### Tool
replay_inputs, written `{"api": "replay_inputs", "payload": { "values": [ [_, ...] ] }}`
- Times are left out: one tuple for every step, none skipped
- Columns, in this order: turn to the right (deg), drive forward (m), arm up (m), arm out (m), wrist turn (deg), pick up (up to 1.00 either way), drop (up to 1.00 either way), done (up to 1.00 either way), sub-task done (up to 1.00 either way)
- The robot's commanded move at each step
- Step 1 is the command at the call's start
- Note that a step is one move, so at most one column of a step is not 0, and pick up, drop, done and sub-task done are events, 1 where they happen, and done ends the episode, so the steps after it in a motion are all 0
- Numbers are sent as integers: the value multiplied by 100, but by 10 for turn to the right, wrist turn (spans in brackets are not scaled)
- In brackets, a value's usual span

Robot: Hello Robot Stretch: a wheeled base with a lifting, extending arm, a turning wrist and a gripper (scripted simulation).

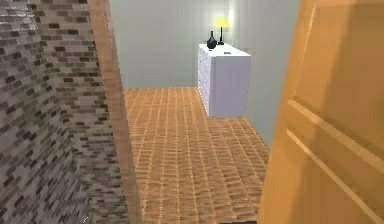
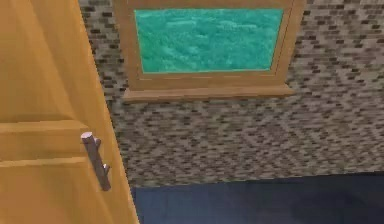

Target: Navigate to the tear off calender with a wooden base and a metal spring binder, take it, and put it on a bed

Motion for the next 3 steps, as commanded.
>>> {"api": "replay_inputs", "payload": {
  "values": [
    [0,100,0,0,0,0,0,0,0],
    [30,0,0,0,0,0,0,0,0],
    [0,100,0,0,0,0,0,0,0]
  ]
}}
